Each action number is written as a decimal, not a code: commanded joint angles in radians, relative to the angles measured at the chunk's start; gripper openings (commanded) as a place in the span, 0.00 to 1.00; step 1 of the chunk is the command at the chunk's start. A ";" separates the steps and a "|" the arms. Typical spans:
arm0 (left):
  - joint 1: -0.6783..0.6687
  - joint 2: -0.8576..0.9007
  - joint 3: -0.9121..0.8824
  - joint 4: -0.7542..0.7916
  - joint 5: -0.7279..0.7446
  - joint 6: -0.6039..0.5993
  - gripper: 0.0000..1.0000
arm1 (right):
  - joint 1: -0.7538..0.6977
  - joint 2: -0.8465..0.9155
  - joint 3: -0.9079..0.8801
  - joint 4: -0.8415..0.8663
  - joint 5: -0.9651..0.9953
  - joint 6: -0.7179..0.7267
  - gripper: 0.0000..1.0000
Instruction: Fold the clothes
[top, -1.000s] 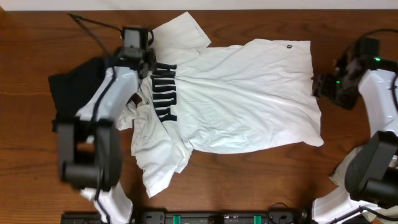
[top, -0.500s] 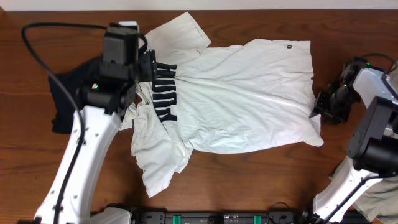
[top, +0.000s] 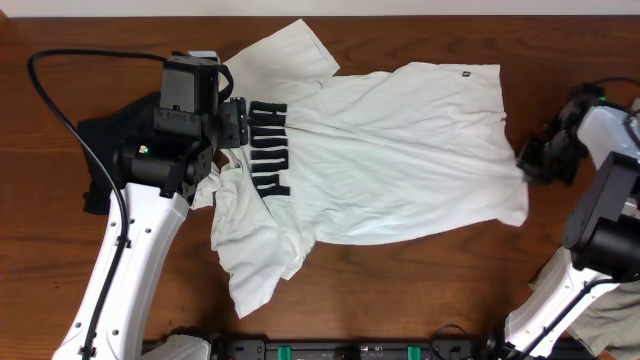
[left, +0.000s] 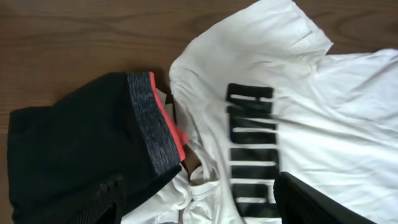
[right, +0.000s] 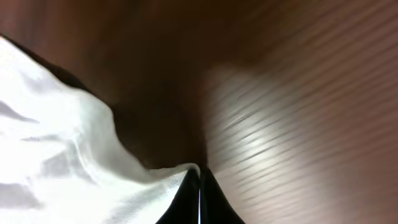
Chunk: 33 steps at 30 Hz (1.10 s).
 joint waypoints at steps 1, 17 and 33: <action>-0.001 0.000 0.010 -0.013 -0.001 -0.002 0.78 | -0.026 0.006 0.100 -0.016 0.065 -0.028 0.01; -0.001 0.000 0.010 -0.306 0.137 -0.009 0.88 | -0.028 0.006 0.216 -0.334 -0.195 -0.153 0.72; -0.001 -0.383 0.003 -0.581 -0.043 -0.183 0.78 | -0.035 -0.468 0.216 -0.406 -0.308 -0.197 0.88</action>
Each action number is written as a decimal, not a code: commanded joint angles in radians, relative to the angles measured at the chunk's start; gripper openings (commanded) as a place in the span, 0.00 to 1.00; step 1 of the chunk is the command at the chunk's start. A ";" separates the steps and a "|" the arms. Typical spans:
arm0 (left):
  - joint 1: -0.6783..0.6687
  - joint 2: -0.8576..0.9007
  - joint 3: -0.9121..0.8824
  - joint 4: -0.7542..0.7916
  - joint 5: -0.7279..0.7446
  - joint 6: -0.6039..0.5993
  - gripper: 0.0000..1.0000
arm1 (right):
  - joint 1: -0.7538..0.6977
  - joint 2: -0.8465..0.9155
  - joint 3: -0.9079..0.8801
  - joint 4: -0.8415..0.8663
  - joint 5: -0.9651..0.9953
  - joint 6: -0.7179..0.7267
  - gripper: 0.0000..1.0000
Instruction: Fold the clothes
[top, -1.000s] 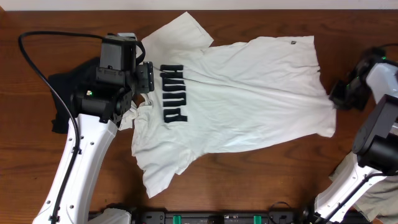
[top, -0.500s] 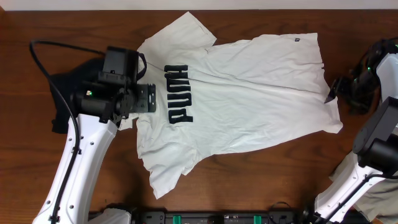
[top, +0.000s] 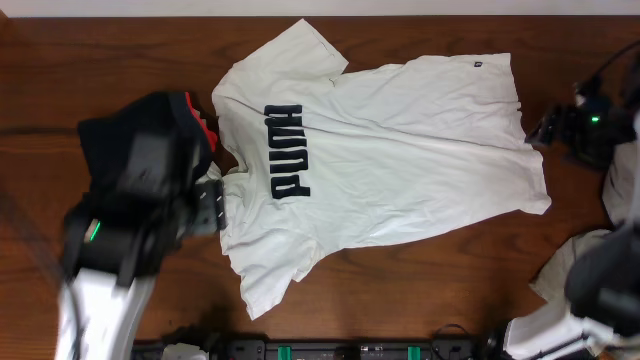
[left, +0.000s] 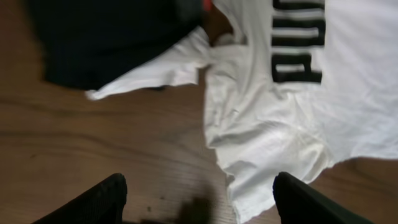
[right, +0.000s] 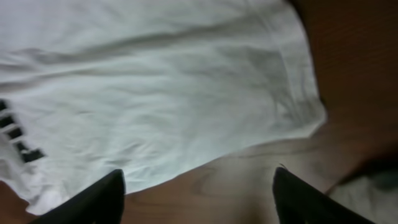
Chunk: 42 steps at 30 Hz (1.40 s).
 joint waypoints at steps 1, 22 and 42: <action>-0.001 -0.143 -0.005 -0.021 -0.076 -0.082 0.78 | -0.010 -0.174 0.010 -0.014 0.007 0.026 0.91; -0.001 -0.112 -0.432 0.063 0.205 -0.409 0.89 | -0.010 -0.254 -0.420 0.188 0.103 0.151 0.88; -0.001 0.259 -0.757 0.484 0.392 -0.492 0.92 | -0.010 -0.254 -0.420 0.209 0.074 0.150 0.91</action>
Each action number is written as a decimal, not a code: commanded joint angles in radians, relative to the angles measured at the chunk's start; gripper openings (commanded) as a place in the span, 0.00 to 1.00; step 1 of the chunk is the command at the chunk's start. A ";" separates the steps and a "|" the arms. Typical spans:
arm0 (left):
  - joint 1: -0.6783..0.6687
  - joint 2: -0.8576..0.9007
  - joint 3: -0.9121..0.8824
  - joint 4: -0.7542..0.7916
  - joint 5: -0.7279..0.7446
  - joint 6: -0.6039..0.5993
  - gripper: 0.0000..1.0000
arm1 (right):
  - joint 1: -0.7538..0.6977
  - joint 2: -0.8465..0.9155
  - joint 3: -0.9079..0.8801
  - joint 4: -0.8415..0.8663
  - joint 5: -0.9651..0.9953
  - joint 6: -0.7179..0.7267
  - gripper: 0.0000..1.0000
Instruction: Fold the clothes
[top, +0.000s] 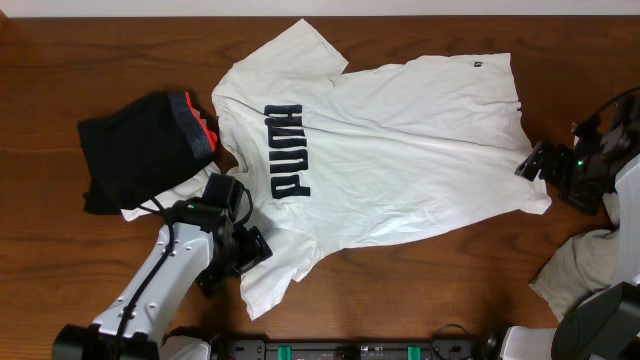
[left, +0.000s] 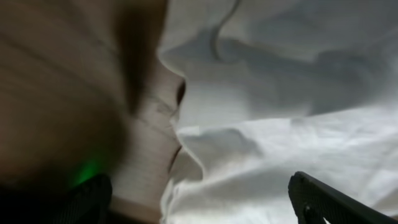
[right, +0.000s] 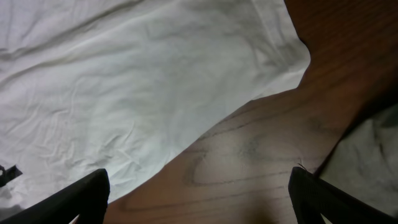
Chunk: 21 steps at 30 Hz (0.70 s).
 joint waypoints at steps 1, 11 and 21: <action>-0.001 0.013 -0.053 0.029 0.064 0.002 0.92 | -0.010 -0.014 -0.004 0.000 -0.011 0.010 0.91; -0.001 0.010 -0.095 0.047 0.116 0.042 0.25 | -0.010 -0.014 -0.008 0.013 -0.011 0.011 0.90; -0.001 -0.127 0.078 -0.048 0.176 0.086 0.06 | -0.010 -0.005 -0.195 0.166 0.006 0.048 0.88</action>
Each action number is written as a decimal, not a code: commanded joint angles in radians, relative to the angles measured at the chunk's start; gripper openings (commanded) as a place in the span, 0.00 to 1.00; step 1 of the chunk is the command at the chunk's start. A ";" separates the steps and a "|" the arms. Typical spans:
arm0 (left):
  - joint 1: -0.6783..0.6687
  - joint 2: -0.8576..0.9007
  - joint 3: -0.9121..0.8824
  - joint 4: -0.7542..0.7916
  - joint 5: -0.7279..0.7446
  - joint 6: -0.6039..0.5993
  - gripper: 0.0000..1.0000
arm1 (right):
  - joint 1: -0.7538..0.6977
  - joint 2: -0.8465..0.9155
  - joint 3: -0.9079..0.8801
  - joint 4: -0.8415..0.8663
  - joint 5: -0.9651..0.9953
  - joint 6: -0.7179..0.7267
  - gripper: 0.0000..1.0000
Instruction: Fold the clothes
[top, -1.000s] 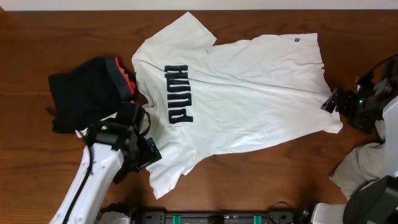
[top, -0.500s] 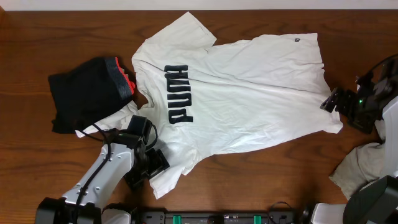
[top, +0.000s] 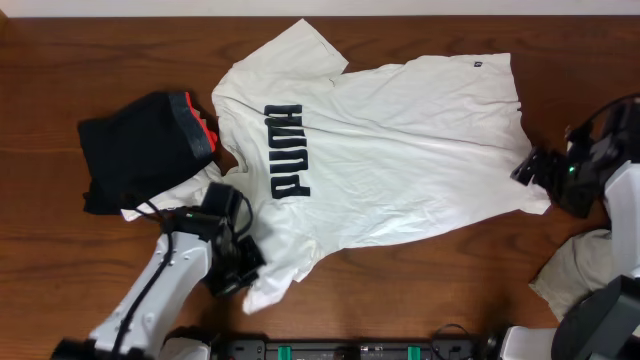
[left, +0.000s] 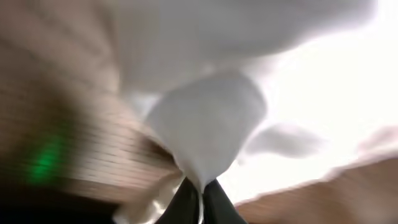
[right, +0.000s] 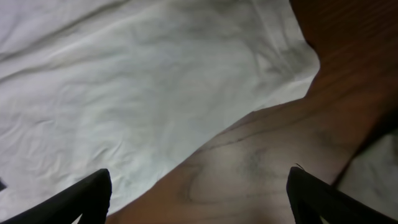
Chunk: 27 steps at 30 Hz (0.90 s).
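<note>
A white T-shirt with black PUMA lettering lies spread face up on the brown table. My left gripper is low at the shirt's near sleeve and shut on it. In the left wrist view its fingertips pinch a blurred fold of white cloth. My right gripper is by the hem's right corner, open. In the right wrist view its fingers stand wide apart over bare wood beside that hem corner.
Black shorts with a grey waistband and red trim lie left of the shirt, touching its collar side. Another pale garment lies at the table's right near corner, also seen at the right wrist view's edge as a pale garment.
My left gripper was open low over the shirt's near sleeve; now it is shut on that sleeve. The right gripper has hardly moved and stays open.
First the shirt lay rumpled, my right gripper shut on its hem and my left open above the collar by the shorts. Then the shirt lay flatter, both grippers open. Later the left was low at the near sleeve, and now grips it.
</note>
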 joint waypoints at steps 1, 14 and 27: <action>0.000 -0.087 0.113 -0.029 0.024 0.032 0.06 | -0.010 -0.001 -0.083 0.040 0.010 0.045 0.88; 0.000 -0.276 0.251 -0.047 -0.020 0.077 0.06 | -0.012 0.062 -0.283 0.332 0.104 0.230 0.79; 0.000 -0.333 0.398 -0.173 -0.185 0.107 0.06 | -0.014 0.187 -0.283 0.521 0.088 0.260 0.51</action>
